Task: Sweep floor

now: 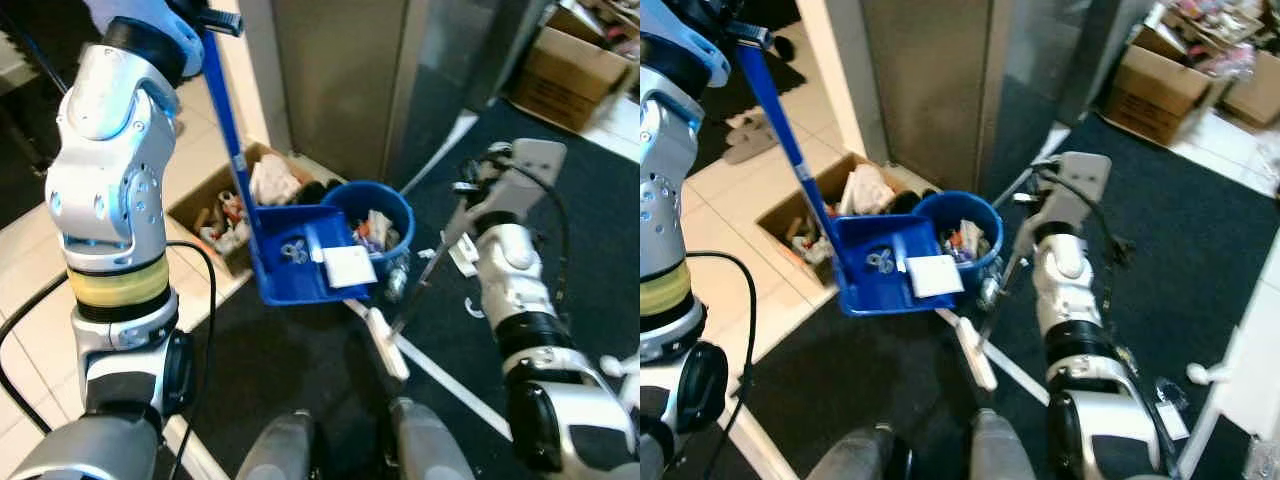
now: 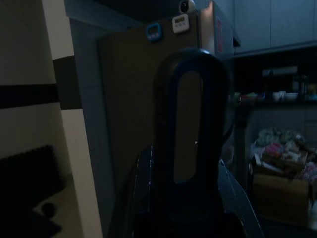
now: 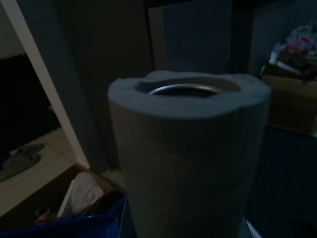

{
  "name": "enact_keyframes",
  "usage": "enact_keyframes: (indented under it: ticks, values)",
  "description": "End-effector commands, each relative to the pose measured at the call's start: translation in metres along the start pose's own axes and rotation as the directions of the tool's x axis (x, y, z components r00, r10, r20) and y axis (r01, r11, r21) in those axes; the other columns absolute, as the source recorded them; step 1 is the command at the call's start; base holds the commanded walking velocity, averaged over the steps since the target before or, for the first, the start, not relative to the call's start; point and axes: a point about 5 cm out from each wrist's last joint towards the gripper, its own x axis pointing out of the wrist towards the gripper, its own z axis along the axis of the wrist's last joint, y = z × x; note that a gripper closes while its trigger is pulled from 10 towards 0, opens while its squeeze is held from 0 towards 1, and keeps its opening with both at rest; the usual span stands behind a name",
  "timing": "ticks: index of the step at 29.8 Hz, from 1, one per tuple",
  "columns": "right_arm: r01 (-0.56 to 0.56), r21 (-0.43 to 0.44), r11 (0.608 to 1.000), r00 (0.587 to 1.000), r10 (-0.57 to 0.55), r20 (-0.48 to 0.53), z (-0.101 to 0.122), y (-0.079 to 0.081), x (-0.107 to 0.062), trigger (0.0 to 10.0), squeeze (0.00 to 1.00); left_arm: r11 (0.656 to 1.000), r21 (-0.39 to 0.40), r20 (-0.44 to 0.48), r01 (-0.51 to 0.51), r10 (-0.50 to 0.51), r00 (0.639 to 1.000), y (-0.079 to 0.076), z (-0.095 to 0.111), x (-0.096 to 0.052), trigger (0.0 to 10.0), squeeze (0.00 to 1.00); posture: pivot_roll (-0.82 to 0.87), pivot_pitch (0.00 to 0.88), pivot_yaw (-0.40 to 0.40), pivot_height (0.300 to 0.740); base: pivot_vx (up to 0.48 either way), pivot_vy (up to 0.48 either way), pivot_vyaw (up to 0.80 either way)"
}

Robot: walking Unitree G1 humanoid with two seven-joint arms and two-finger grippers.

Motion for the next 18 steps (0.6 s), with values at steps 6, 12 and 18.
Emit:
enact_keyframes:
  ticks: [6,12,18]
  values:
    - [0.027,-0.005,1.0,0.999,-0.027,0.034,0.0056,-0.0058,0.0022,10.0,0.0,1.0,0.008,0.032,0.017,-0.018,0.999,-0.0015,0.0091,0.0043,10.0,0.0,0.01,0.0,0.045,0.74,0.474,0.0,-0.8]
    - [0.033,-0.008,0.999,0.999,-0.033,0.035,0.0059,-0.0059,0.0032,10.0,0.0,1.0,-0.001,0.03,0.02,-0.02,0.999,-0.0019,0.0084,0.0033,10.0,0.0,0.01,0.0,0.044,0.74,0.475,0.0,-0.51]
    - [0.058,-0.018,0.998,0.998,-0.057,0.038,0.0067,-0.0087,0.0037,10.0,0.0,1.0,-0.004,0.031,0.023,-0.023,0.999,-0.0028,0.0087,0.0028,10.0,0.0,0.01,0.0,0.045,0.74,0.476,0.0,0.0]
